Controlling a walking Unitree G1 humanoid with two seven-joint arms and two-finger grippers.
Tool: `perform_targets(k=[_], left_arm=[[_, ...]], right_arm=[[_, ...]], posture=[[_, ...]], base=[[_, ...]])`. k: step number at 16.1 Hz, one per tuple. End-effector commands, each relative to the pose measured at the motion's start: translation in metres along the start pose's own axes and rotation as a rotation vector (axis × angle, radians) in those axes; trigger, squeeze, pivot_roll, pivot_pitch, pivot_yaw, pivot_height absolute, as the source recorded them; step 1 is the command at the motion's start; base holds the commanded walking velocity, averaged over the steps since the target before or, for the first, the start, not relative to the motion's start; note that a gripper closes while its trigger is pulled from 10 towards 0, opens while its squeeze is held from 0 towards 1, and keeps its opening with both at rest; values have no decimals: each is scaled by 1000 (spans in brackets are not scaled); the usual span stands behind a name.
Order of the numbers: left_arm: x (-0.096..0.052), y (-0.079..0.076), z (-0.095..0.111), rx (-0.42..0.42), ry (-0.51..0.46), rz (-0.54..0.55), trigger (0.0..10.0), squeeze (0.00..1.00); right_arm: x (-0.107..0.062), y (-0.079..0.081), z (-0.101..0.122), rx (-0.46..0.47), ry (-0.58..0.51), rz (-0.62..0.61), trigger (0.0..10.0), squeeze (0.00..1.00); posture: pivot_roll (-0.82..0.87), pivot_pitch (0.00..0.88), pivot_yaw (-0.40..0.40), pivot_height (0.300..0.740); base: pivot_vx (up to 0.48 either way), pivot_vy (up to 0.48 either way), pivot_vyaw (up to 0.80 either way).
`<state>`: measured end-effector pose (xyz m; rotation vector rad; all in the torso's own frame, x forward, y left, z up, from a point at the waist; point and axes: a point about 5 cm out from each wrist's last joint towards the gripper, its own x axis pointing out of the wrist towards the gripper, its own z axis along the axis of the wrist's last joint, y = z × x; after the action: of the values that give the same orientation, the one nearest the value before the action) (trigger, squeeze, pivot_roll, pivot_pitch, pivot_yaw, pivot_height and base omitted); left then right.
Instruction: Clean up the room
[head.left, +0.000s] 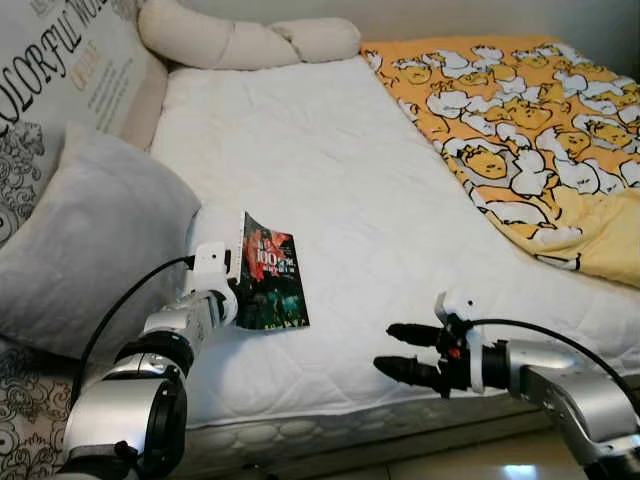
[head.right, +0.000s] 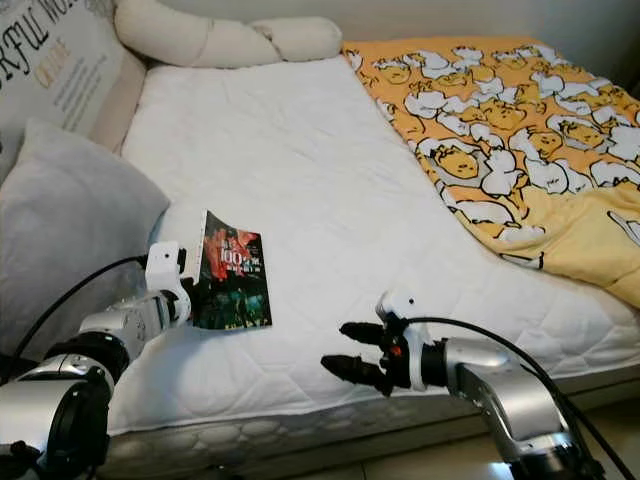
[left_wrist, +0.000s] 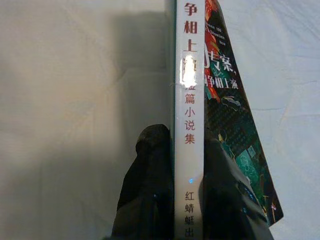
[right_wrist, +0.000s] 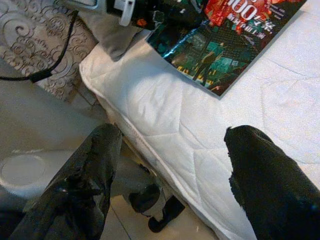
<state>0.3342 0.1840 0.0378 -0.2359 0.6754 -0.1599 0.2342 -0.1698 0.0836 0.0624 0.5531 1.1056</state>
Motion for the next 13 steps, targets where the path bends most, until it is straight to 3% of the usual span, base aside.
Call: perform_targets(k=[1, 2, 9, 10, 13], left_arm=[[0, -2, 13, 31, -40, -20, 10000, 235], [0, -4, 13, 40, -39, -39, 10000, 1000], [0, -7, 18, 102, -37, -66, 10000, 1000], [0, -6, 18, 123, -32, -58, 10000, 1000], [-2, 2, 19, 202, -20, -19, 10000, 1000]], right_arm=[[-2, 2, 1, -21, 1, 20, 10000, 0], [-2, 3, 0, -26, 0, 25, 10000, 0], [-5, 4, 3, -54, -76, -36, 10000, 0], [-13, 15, 33, -80, -97, -23, 10000, 0], [-16, 22, 51, -100, -95, -14, 10000, 0]], posture=[[-165, 0, 0, 740], [-169, 0, 2, 740], [-184, 0, 19, 740], [-186, 0, 22, 740], [-194, 0, 25, 740]], base=[[0, 0, 0], [0, 0, 0], [0, 0, 0], [0, 0, 0], [0, 0, 0]])
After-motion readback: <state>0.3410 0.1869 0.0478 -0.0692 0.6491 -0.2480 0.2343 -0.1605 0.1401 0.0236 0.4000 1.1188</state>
